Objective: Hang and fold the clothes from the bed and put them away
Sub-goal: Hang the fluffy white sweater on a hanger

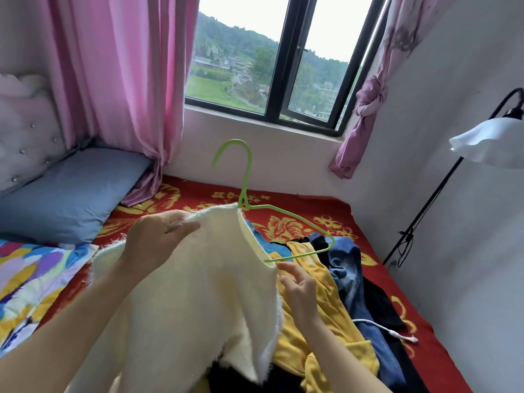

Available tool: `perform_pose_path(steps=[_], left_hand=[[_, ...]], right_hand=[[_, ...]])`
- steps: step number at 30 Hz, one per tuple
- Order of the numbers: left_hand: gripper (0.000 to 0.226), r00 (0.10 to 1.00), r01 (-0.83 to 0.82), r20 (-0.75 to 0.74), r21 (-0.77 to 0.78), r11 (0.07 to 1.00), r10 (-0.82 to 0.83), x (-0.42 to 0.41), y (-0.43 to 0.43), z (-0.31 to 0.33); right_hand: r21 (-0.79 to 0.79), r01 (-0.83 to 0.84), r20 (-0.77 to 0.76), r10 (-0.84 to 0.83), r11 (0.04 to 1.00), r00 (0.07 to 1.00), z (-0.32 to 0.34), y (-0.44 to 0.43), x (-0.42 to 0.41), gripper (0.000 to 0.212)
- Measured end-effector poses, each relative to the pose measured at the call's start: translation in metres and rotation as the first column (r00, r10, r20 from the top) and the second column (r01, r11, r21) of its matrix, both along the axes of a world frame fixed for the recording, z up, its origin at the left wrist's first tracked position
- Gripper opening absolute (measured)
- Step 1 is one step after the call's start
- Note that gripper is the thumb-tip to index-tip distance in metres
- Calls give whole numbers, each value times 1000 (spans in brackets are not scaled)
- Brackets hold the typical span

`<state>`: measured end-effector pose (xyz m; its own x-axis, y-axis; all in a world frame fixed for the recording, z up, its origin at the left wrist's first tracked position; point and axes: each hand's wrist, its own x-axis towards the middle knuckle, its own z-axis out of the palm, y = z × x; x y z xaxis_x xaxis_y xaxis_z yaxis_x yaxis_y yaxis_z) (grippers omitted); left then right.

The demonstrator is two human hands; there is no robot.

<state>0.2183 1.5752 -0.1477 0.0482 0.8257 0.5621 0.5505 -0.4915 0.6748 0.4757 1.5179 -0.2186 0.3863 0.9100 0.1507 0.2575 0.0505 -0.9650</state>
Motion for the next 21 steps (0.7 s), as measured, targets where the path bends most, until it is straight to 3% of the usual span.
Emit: perform_pose_path(steps=[3,9,13,15,16,19,21], left_hand=[[9,997,21,75,-33,999,-18,-10,-3,2],[21,962,45,274,-102,994,-15,-34,-11,-11],[14,870,34,488,-191,981,65,-53,-9,-18],[13,847,44,525,-220,974,80,-61,-10,-19],[12,836,56,542,-235,971,83,-64,-11,-18],[13,806,98,588,-253,963,73,-70,-10,-20],[12,809,106,584,-268,958,74,-76,-8,-22]], right_hand=[[51,-83,137,75,995,988,7,7,-13,29],[76,-337,339,294,938,894,18,12,-31,5],[220,-412,550,237,884,801,13,5,-49,21],[255,-444,738,124,859,663,13,7,-59,34],[198,-461,817,114,865,565,13,10,-62,42],[-277,-425,893,394,861,216,17,22,-64,55],[-427,-402,855,506,810,110,23,29,-61,49]])
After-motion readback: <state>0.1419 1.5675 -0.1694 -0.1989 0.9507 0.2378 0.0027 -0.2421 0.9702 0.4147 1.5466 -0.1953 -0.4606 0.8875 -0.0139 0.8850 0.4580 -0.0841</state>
